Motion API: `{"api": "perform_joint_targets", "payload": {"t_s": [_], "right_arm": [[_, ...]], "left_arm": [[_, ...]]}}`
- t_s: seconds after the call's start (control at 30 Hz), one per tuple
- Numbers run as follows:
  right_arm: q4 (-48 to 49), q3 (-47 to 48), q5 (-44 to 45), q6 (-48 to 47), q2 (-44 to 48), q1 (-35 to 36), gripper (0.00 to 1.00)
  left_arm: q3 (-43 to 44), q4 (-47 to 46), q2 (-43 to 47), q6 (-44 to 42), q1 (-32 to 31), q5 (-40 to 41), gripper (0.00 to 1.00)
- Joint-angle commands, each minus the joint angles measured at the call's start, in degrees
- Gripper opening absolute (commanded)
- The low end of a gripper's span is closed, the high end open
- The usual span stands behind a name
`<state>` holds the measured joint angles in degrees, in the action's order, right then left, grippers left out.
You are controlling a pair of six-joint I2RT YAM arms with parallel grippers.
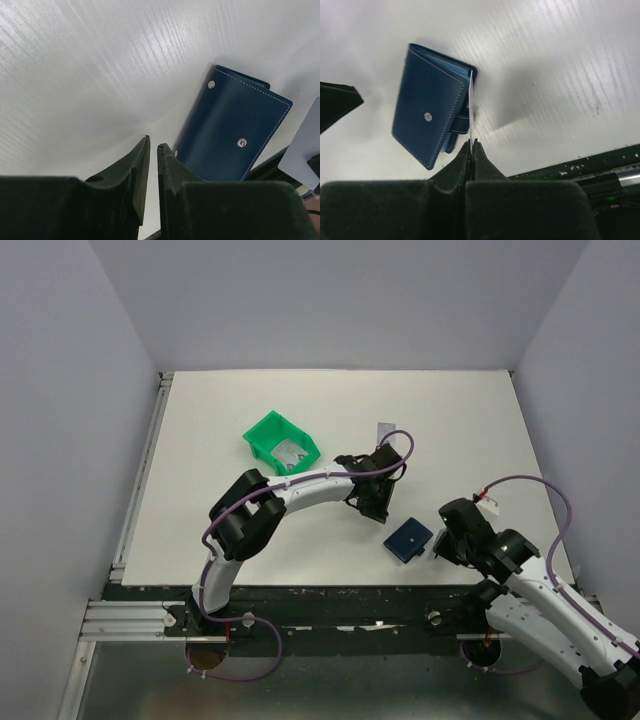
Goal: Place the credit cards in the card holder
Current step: Insert the credit card into the card holder.
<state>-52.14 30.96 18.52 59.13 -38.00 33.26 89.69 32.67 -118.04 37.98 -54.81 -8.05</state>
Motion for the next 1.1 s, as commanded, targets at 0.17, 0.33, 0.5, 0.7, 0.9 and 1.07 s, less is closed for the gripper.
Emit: {"api": "perform_joint_targets", "payload": {"t_s": [0.17,0.33,0.5,0.7,0.9,1.07], "right_arm": [[0.5,-2.0,-0.8,1.9,-3.8,-0.5,0.0],[8.7,-5.0,-4.2,-1.2,-0.5,-0.6,0.0],[10.6,-6.0,-4.9,-2.6,1.3,-0.6,0.0],[15.9,-8.4,-7.8,-4.8,5.3,-0.6,0.0],[22.1,-9.6,-12.9,-7.0,3.8,-0.6,0.0],[28.2,-10.5,-17.5,-8.3,2.6,-0.6,0.01]], "left_arm": [[0.6,-0.8,-0.6,0.1,0.0,-1.5,0.26],[0.3,-1.5,-1.0,0.3,0.0,-2.8,0.26],[-1.5,-3.4,-1.5,0.6,-0.1,-5.0,0.26],[-2.9,-4.2,-1.8,0.9,-0.7,-6.4,0.25],[-3.6,-4.5,-1.8,1.0,-1.6,-7.5,0.26],[-5.4,-5.8,-1.0,1.3,-2.1,-8.3,0.25]]}}
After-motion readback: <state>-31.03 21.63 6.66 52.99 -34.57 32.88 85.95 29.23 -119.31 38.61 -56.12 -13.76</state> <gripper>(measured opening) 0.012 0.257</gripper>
